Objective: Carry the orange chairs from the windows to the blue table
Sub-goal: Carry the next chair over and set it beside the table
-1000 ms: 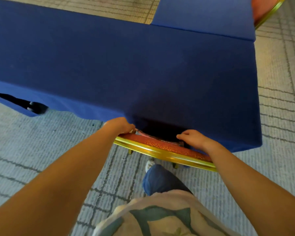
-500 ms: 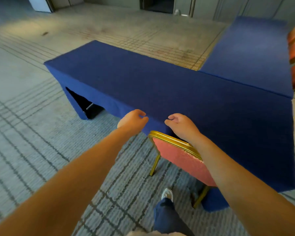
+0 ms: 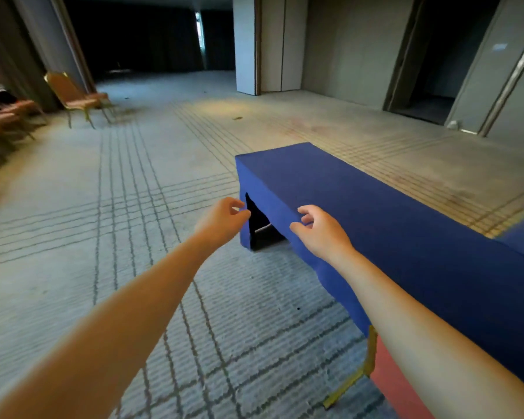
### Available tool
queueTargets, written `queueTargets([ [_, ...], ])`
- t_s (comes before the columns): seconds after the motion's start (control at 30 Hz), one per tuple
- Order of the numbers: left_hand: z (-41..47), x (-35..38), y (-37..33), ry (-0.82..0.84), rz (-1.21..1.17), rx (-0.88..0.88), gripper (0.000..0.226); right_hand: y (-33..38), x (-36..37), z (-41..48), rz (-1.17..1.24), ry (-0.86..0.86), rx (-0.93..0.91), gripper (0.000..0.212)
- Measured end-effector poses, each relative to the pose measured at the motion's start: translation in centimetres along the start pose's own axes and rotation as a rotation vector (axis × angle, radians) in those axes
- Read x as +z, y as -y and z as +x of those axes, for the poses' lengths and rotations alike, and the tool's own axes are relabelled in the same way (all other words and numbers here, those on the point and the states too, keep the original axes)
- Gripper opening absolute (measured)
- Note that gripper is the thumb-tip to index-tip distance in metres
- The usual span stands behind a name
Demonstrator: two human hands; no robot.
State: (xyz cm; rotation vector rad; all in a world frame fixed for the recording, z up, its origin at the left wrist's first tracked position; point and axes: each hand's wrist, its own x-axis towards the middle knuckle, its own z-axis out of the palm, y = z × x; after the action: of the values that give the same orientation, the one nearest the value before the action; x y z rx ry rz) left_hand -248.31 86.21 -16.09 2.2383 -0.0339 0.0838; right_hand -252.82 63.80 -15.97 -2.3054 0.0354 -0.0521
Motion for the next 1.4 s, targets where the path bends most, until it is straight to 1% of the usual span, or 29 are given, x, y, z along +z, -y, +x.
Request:
queueTargets([
  [0.07,0.7,-2.1,0.7,-0.034,0.006,-0.022,0.037,2.0,0.5,1.6,-0.018,0.016,-0.043,0.053],
  [0.2,3.9,-8.2,3.3,-0.172,-0.016,-0.077,0.04,7.9,3.0,6.9,-0.032,0.092,-0.172,0.056],
  [0.23,5.4,-10.1,4.1,-0.216,-0.009,-0.098,0.041,9.8,4.1,9.4,-0.028,0.125,-0.2,0.056],
  [0.33,6.7,-12.1,4.6,-0.241,-0.008,-0.102,0.043,11.6,4.9,11.8,-0.02,0.13,-0.254,0.056],
  [0.47,12.5,-15.8,5.6,-0.317,0.006,-0.134,0.045,15.6,7.1,20.4,-0.004,0.209,-0.363,0.057],
  [0.57,17.7,-18.1,5.5,-0.384,0.051,-0.157,0.047,17.9,8.0,27.0,0.006,0.223,-0.417,0.06],
  [0.83,31.5,-21.5,5.8,-0.478,0.038,-0.201,0.05,22.3,9.5,43.4,-0.048,0.301,-0.494,0.066],
  [0.97,37.4,-22.9,7.3,-0.511,0.041,-0.214,0.052,24.1,11.5,50.4,-0.031,0.308,-0.515,0.066],
  [1.17,48.2,-25.8,11.9,-0.541,0.04,-0.229,0.05,27.3,17.1,61.8,0.038,0.272,-0.538,0.065],
  [1.27,54.9,-28.0,15.0,-0.539,0.05,-0.219,0.051,29.1,20.5,67.9,0.051,0.232,-0.562,0.064],
  [1.4,65.9,-32.6,19.0,-0.546,0.042,-0.178,0.051,33.1,25.2,77.7,0.06,0.17,-0.579,0.063],
])
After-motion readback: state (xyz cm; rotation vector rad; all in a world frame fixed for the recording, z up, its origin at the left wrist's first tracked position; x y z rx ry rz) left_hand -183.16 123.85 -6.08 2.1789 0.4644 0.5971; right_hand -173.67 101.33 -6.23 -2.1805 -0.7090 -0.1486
